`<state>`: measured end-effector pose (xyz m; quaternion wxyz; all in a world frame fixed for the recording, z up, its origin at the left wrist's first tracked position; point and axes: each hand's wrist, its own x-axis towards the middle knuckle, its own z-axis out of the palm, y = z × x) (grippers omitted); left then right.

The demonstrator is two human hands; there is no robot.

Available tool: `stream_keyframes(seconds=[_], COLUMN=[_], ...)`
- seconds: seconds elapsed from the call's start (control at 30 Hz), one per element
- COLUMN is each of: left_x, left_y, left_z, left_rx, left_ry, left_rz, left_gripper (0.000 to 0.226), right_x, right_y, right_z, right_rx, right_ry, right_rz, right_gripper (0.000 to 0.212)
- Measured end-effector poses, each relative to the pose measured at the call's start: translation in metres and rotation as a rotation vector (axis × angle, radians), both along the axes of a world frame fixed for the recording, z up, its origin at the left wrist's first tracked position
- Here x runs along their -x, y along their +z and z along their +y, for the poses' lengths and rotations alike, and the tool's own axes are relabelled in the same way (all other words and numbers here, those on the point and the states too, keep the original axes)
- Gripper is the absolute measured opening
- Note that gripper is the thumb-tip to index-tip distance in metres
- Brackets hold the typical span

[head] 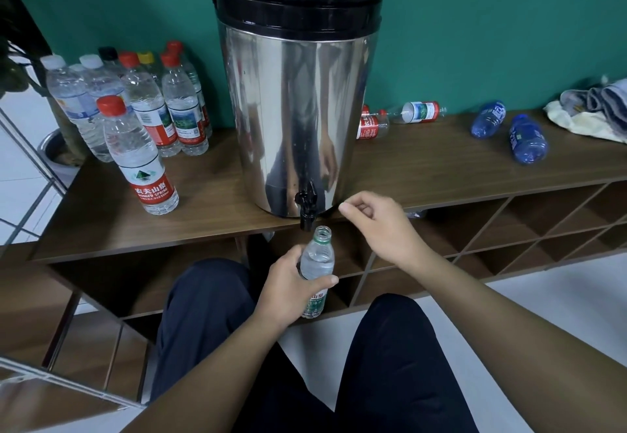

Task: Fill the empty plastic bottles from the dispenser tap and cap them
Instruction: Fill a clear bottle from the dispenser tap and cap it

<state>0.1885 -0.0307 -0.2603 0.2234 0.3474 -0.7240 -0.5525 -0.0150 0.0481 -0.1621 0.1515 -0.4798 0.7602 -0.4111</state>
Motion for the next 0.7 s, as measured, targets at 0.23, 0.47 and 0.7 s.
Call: stream_keyframes(seconds=[0.23, 0.47, 0.7], left_x=[-0.011, -0.037, -0.063], left_y=[0.030, 0.071, 0.099], left_z=[0.012, 0.017, 0.020], left_rx=[0.089, 0.101, 0.145], left_ry=[-0.072, -0.103, -0.056], left_rz=[0.016, 0.057, 0.044], left_gripper=[0.063, 0.060, 0.062], right_x=[-0.036, -0.048, -0.070], right_y=[0.027, 0.093, 0.137], right_z=[0.034, 0.039, 0.021], right_rx=[0.009, -0.113, -0.147], right_ry=[0.220, 0.502, 0.476], right_rz=[0.150, 0.415, 0.658], right_gripper=[0.020, 0.032, 0.033])
